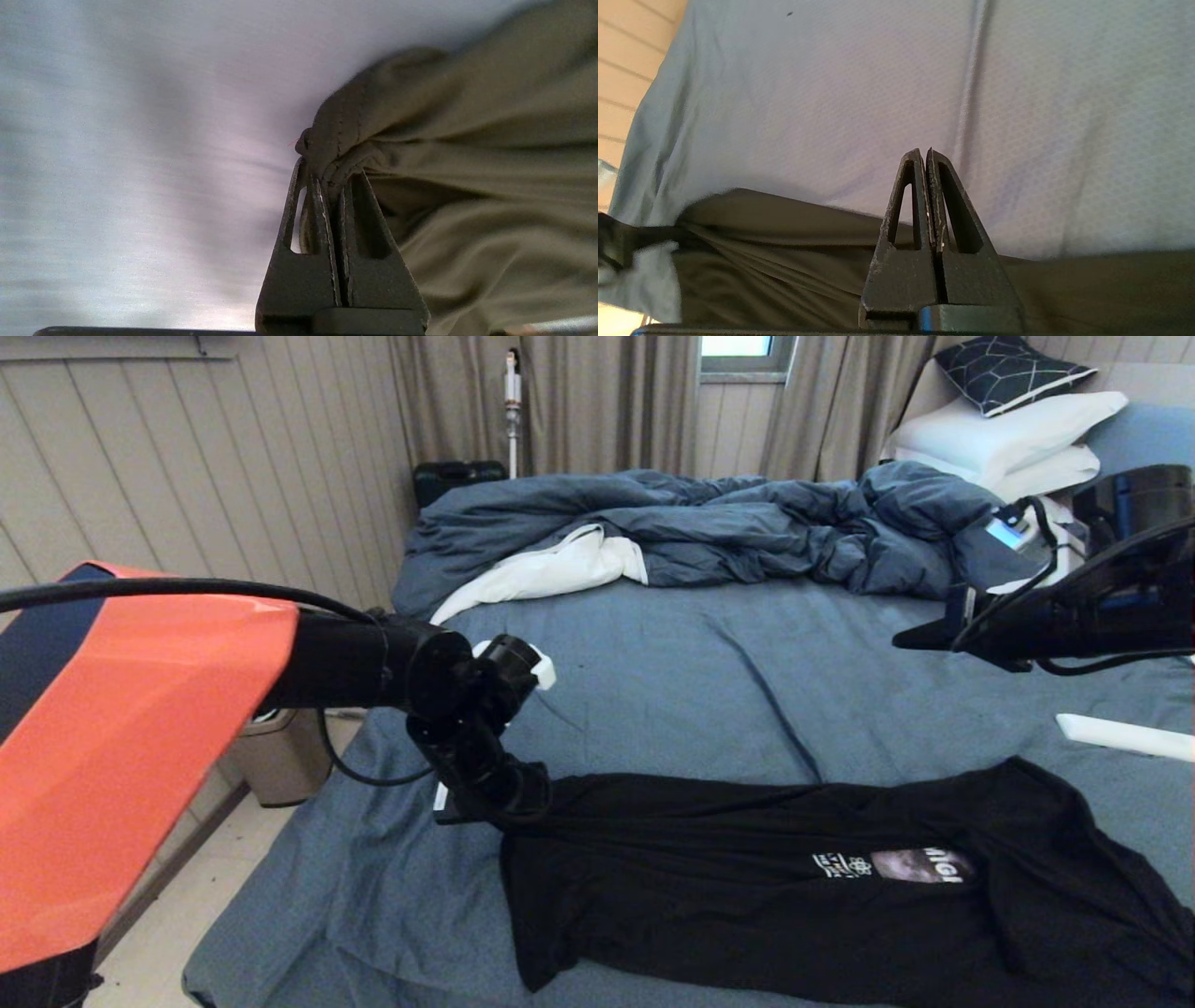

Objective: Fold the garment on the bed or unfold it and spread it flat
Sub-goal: Unford the black T-shirt

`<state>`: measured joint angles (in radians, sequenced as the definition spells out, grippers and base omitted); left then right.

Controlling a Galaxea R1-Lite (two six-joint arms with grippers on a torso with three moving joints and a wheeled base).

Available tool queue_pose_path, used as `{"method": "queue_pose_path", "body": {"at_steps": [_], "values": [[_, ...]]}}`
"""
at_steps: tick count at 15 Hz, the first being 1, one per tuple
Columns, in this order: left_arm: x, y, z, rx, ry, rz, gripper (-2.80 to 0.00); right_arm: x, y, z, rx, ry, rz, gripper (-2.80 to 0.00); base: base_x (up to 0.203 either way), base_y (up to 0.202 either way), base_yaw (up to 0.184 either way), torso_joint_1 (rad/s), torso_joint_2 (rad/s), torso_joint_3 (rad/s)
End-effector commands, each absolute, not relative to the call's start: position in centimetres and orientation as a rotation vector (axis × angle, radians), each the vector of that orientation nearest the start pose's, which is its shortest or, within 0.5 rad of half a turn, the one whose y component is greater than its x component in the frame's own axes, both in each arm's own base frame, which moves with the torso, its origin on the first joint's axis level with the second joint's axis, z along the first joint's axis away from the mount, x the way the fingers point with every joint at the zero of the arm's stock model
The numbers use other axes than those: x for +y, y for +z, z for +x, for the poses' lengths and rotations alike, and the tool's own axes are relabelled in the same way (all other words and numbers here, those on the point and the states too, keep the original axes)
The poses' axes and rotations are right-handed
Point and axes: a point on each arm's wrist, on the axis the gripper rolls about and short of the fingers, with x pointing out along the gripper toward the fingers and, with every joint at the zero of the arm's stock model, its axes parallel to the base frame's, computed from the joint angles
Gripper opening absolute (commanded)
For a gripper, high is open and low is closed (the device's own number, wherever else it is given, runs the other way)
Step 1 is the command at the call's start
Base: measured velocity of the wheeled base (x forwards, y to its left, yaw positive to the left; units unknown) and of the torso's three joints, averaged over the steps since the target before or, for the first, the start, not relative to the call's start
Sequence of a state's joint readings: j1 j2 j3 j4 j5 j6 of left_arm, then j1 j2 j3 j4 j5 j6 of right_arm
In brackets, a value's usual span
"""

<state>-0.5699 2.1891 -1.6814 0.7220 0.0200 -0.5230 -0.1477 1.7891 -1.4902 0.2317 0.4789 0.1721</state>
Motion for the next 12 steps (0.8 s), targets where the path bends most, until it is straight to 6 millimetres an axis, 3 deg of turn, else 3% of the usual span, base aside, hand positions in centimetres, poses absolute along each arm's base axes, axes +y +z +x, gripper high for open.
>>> {"method": "queue_pose_path", "body": {"at_steps": [1, 6, 10, 11, 12], "values": [[-18.6, 13.8, 34.3, 1.249, -0.104, -0.123, -2.8, -4.0, 26.1, 34.0, 0.541, 0.28, 0.335, -2.8, 0.0, 0.0, 0.0, 0.0, 0.0, 0.0], [-11.6, 13.4, 35.4, 1.276, 0.005, -0.144, -2.8, -4.1, 25.9, 34.1, 0.545, 0.277, 0.336, -2.8, 0.0, 0.0, 0.0, 0.0, 0.0, 0.0], [-10.4, 12.7, 35.0, 1.271, 0.01, -0.138, -2.8, -4.2, 25.8, 34.3, 0.548, 0.276, 0.338, -2.8, 0.0, 0.0, 0.0, 0.0, 0.0, 0.0], [-10.4, 12.5, 35.0, 1.27, 0.011, -0.132, -1.19, -4.2, 25.8, 34.4, 0.548, 0.275, 0.338, -2.8, 0.0, 0.0, 0.0, 0.0, 0.0, 0.0], [-10.5, 12.5, 34.9, 1.273, 0.007, -0.125, 0.0, -4.2, 25.7, 34.4, 0.551, 0.275, 0.339, -2.8, 0.0, 0.0, 0.0, 0.0, 0.0, 0.0]]}}
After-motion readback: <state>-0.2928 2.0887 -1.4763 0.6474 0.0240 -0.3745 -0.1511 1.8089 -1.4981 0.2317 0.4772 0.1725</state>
